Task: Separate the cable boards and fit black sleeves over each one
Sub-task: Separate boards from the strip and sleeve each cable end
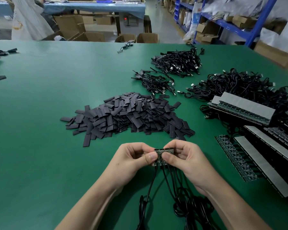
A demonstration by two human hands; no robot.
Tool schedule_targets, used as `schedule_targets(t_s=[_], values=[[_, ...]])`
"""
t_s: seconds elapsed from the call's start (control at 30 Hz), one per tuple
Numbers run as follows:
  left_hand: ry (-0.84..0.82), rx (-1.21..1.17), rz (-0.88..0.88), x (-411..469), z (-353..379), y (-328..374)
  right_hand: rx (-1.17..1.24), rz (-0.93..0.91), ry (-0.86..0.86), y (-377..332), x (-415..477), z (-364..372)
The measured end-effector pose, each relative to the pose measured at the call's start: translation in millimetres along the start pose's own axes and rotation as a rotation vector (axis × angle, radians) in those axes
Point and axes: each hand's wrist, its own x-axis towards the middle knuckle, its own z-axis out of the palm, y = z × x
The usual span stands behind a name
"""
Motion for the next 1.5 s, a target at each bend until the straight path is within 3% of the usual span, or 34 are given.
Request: schedule_targets(t_s=[0.53,0.63,0.7,0.83,0.93,1.0,1.07,1.2,1.33,1.4,1.5], values=[[-0.036,-0.077,-0.04,-2,1,0,0.126,0.032,-0.028,2,1,3],[0.003,-0.079,-0.049,-1,3,-1,0.123,0.044,0.04,-2,3,-2],[0.036,-0.079,-0.033,0,4,-2,-0.034,0.017,0.136,-4,5,-11],[0.077,-0.045,0.035,0,3,-2,-0.619,-0.082,0.226,-1,1,-14],[0.133,-0.001,0.113,0,5,-1,-0.76,-0.307,0.245,-3,-1,-9],[0.159,-0.022,0.158,1,7,0,-0.694,-0.339,0.156,-8,-4,-4],[0.161,-0.019,0.183,2,9,1,-0.611,-0.26,0.083,-8,-8,2],[0.159,0.22,0.224,8,4,9,-0.332,-0.122,0.014,-10,-7,7],[0.258,0.835,0.399,29,-23,17,0.318,-0.001,-0.069,-26,-12,-6],[0.328,1.131,0.453,41,-36,19,0.537,0.029,-0.097,-29,-16,-17],[0.302,1.371,0.481,62,-49,19,0.768,0.027,-0.135,-32,-16,-30]])
